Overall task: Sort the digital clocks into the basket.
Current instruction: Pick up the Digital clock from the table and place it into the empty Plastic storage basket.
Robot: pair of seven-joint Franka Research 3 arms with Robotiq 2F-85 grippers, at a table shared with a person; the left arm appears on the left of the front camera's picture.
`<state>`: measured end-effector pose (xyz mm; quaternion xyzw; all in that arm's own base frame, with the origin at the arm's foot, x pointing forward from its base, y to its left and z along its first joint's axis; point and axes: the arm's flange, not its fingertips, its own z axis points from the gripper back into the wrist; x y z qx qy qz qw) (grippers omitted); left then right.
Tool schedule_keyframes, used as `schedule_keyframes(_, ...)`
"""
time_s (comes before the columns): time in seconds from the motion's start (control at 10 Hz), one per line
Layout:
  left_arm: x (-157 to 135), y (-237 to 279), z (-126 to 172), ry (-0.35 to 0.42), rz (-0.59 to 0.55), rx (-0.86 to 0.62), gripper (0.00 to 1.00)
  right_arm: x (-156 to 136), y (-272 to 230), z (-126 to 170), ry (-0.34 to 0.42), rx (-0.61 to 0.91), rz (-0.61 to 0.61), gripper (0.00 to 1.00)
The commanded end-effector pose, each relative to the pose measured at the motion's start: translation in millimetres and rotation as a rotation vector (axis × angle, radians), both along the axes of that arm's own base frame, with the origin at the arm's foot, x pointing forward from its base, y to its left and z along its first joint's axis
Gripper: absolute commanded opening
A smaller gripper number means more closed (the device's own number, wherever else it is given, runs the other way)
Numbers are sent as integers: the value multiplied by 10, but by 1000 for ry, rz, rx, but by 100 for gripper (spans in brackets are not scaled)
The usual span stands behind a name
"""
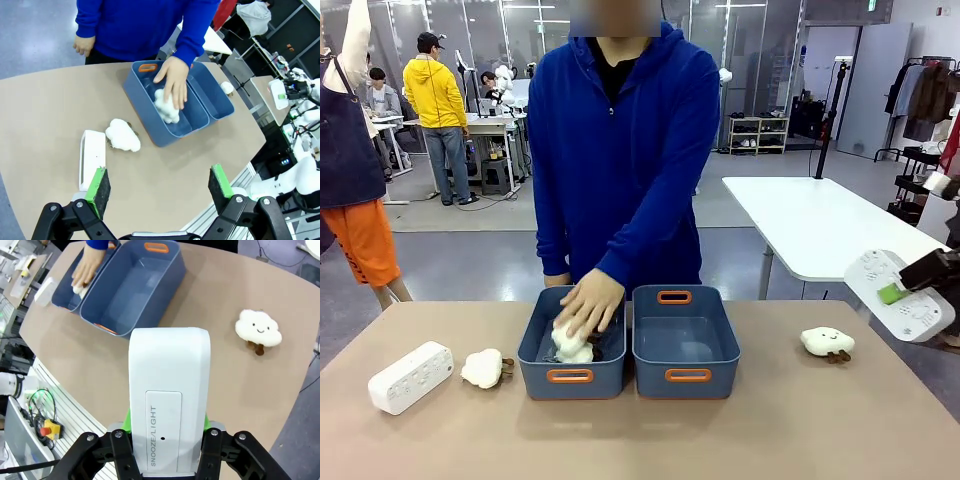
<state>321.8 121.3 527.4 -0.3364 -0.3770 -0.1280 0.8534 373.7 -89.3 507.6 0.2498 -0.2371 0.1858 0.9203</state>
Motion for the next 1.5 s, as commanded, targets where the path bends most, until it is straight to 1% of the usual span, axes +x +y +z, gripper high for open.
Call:
schedule_keyframes(0.0,21,19,12,-19,-20,-12,100,127,371,114,-27,-32,-47,15)
schedule_keyframes(0.2,21,19,12,-19,-20,-12,100,225,960,170,-27,-70,-57,15)
schedule_keyframes(0.4,21,19,12,-19,-20,-12,100,405,1596,72,-30,-128,-103,15)
schedule_keyframes(0.5,21,19,12,-19,-20,-12,100,523,1959,-69,-45,-170,-145,15)
schedule_keyframes(0.6,21,19,12,-19,-20,-12,100,598,2233,-190,-39,-179,-165,15)
schedule_keyframes(0.8,21,19,12,-19,-20,-12,100,782,2692,-511,-45,-230,-144,15)
schedule_keyframes(0.9,21,19,12,-19,-20,-12,100,938,2876,-698,-59,-256,-169,15)
schedule_keyframes(1.0,21,19,12,-19,-20,-12,100,1041,3009,-839,-49,-262,-166,15)
schedule_keyframes(1.1,21,19,12,-19,-20,-12,100,1146,3116,-946,-24,-267,-162,15)
schedule_keyframes(1.2,21,19,12,-19,-20,-12,100,1214,3174,-1057,2,-304,-171,15)
schedule_keyframes(1.3,21,19,12,-19,-20,-12,100,1290,3187,-1213,45,-324,-170,15)
schedule_keyframes(1.4,21,19,12,-19,-20,-12,100,1313,3197,-1271,68,-321,-159,15)
